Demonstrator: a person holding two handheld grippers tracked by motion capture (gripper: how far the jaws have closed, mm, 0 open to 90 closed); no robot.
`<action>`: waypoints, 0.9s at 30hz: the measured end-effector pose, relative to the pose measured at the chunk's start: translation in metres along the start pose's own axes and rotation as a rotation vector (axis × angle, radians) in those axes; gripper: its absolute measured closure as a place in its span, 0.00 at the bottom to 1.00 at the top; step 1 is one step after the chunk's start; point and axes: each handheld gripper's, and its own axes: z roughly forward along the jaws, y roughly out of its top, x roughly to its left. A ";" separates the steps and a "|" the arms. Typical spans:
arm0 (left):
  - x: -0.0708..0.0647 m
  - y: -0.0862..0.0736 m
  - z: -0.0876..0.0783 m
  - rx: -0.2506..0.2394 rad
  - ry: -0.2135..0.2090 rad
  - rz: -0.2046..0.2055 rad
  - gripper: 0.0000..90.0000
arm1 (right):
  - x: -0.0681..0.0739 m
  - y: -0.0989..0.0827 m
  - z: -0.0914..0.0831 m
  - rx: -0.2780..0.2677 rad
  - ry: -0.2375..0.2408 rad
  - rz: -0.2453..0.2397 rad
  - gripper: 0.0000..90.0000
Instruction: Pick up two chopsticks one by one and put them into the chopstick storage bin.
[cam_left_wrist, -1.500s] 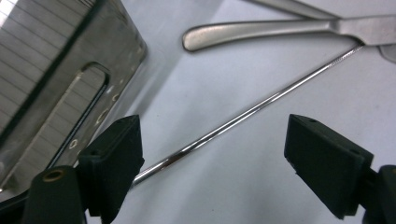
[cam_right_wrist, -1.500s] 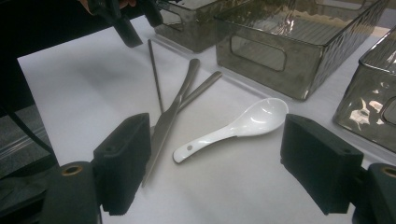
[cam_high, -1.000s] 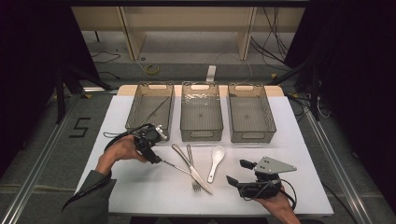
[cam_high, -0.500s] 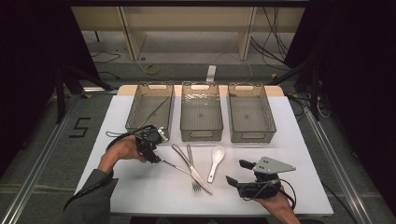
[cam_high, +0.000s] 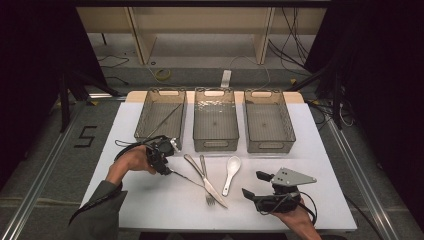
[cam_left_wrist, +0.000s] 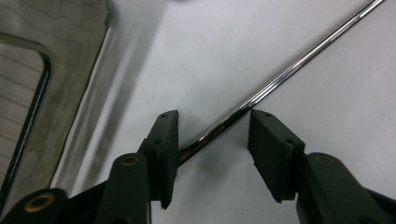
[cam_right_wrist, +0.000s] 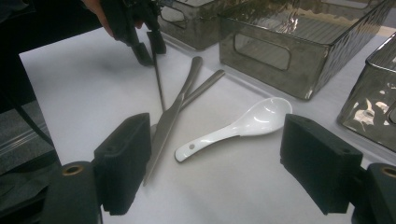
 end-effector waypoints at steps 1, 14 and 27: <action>0.000 0.000 0.000 0.008 -0.001 0.007 0.61 | 0.000 0.000 0.000 0.001 -0.001 -0.003 0.29; -0.005 -0.007 -0.002 0.014 -0.008 0.036 0.69 | 0.000 -0.001 0.001 0.016 0.000 -0.002 0.29; -0.012 -0.027 -0.006 0.003 -0.043 0.042 0.81 | 0.000 -0.001 0.003 0.033 -0.004 -0.003 0.29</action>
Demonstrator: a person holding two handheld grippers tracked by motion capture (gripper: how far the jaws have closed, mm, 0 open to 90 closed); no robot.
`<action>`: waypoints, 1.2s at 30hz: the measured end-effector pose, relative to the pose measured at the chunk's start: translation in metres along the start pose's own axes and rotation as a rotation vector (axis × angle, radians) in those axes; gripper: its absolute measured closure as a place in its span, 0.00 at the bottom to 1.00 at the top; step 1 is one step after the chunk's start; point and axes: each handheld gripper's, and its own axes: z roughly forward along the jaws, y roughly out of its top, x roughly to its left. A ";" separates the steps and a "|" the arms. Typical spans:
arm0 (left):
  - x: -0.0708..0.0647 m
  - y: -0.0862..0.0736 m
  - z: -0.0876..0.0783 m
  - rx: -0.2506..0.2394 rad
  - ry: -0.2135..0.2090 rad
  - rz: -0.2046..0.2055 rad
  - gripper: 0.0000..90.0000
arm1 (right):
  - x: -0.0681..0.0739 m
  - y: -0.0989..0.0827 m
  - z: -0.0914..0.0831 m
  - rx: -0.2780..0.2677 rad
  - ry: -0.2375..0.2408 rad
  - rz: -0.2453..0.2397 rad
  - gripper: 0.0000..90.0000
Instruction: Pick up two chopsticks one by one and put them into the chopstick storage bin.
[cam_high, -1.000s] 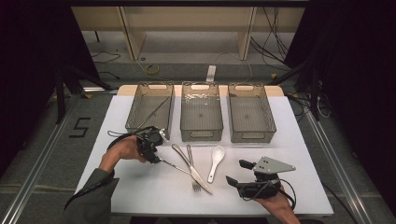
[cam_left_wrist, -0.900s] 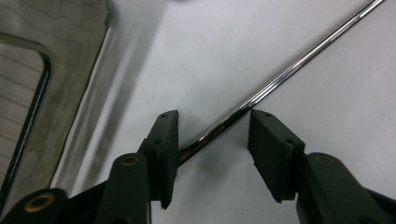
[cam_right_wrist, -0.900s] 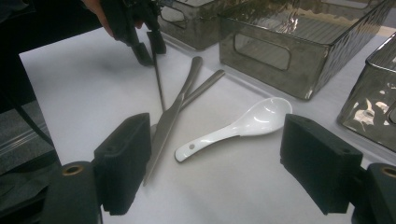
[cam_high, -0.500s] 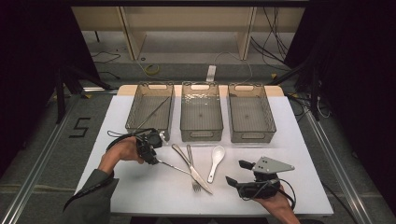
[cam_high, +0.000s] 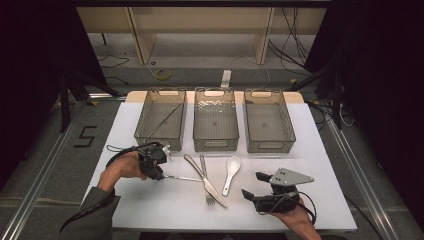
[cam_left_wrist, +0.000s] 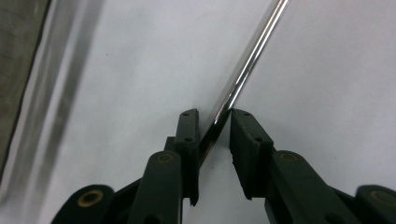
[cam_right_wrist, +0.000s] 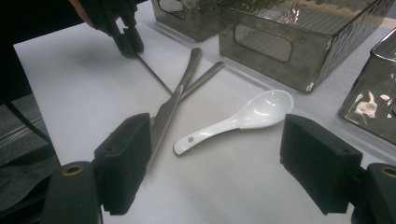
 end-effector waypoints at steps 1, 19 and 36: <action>-0.001 -0.001 0.000 -0.005 -0.002 -0.008 0.82 | 0.000 0.000 0.000 0.001 0.000 0.001 0.29; -0.010 -0.006 -0.001 0.044 -0.035 0.079 0.91 | 0.000 0.000 0.001 0.013 -0.003 -0.008 0.29; -0.010 -0.023 -0.005 0.037 -0.078 0.074 0.94 | -0.001 0.000 0.002 0.017 -0.004 -0.007 0.29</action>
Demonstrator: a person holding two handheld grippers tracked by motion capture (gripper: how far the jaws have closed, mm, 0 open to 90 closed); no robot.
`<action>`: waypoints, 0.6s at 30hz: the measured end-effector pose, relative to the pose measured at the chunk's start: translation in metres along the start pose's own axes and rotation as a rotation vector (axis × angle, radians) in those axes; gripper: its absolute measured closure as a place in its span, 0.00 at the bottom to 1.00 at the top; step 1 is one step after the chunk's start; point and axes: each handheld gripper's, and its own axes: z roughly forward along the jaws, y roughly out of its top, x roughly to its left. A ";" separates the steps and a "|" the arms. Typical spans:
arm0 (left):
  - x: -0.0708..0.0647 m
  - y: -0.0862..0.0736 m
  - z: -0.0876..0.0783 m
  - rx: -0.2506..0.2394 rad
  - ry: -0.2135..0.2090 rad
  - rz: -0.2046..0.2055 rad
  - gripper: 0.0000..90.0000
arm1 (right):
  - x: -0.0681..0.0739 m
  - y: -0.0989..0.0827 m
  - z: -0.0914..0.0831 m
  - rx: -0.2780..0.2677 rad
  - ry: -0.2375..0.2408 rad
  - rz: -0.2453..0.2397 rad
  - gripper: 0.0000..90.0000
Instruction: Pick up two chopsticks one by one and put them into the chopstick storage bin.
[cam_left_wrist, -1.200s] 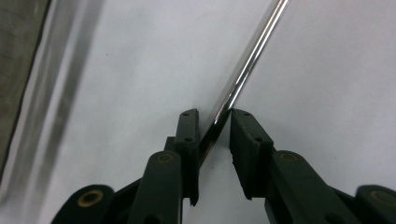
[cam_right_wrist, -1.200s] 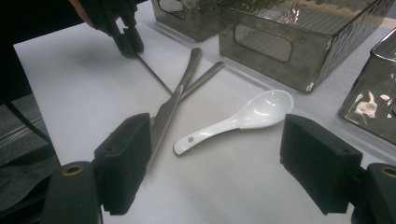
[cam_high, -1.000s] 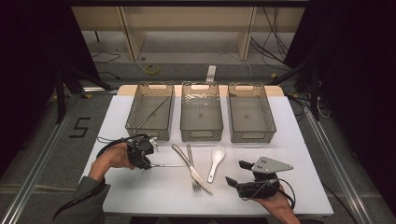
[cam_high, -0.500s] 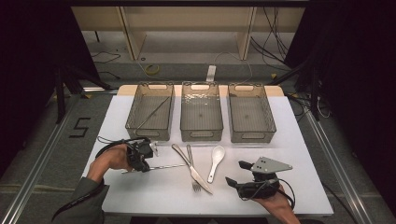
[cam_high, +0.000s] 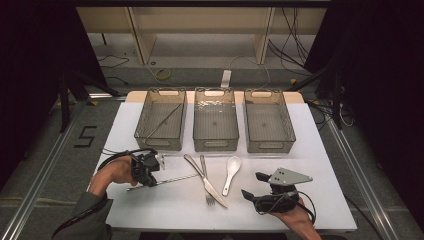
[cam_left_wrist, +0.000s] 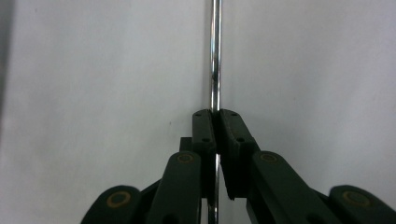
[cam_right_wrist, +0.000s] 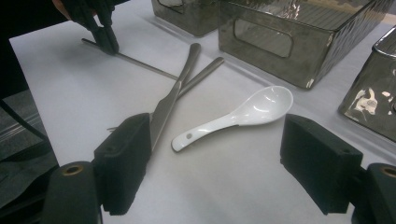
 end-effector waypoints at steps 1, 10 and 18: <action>0.001 -0.003 -0.001 0.005 0.000 0.000 0.94 | 0.000 0.000 0.000 -0.002 0.000 0.002 0.29; 0.002 -0.022 -0.010 -0.032 -0.002 -0.070 0.94 | 0.000 0.000 0.000 0.001 -0.007 0.000 0.29; 0.007 -0.032 -0.031 -0.112 0.051 -0.138 0.94 | 0.000 0.000 0.000 -0.004 -0.007 0.003 0.29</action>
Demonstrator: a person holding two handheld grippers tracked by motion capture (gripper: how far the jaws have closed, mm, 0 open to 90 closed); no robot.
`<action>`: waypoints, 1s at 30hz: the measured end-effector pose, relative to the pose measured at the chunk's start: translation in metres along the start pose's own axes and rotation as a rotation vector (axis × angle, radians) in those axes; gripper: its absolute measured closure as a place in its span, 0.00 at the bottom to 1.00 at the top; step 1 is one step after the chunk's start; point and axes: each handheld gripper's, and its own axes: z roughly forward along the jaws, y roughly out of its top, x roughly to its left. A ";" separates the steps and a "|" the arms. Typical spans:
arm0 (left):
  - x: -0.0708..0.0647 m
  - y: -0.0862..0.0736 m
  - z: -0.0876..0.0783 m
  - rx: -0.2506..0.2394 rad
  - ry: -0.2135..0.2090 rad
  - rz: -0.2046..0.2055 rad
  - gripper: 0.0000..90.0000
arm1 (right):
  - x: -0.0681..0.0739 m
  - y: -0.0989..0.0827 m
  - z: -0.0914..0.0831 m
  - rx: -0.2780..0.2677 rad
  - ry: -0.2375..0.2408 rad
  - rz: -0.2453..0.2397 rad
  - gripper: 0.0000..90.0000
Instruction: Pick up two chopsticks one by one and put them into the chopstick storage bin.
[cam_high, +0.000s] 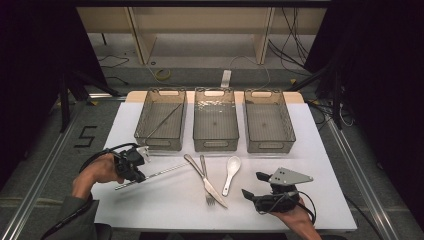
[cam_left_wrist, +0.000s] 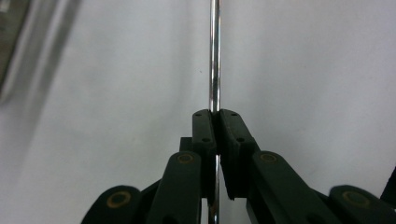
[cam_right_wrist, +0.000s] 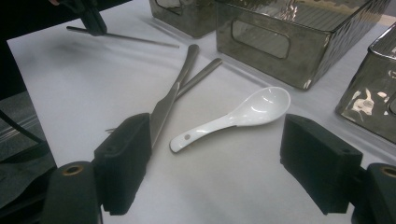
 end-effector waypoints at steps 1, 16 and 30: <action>0.000 0.001 -0.002 -0.025 0.013 -0.012 0.94 | 0.000 0.000 0.000 0.003 0.000 -0.002 0.29; 0.009 0.017 -0.024 -0.294 0.109 -0.280 0.94 | 0.000 0.000 -0.001 -0.001 -0.001 -0.003 0.29; 0.014 0.030 -0.039 -0.420 0.164 -0.375 0.94 | -0.001 -0.001 0.000 -0.001 -0.008 0.007 0.29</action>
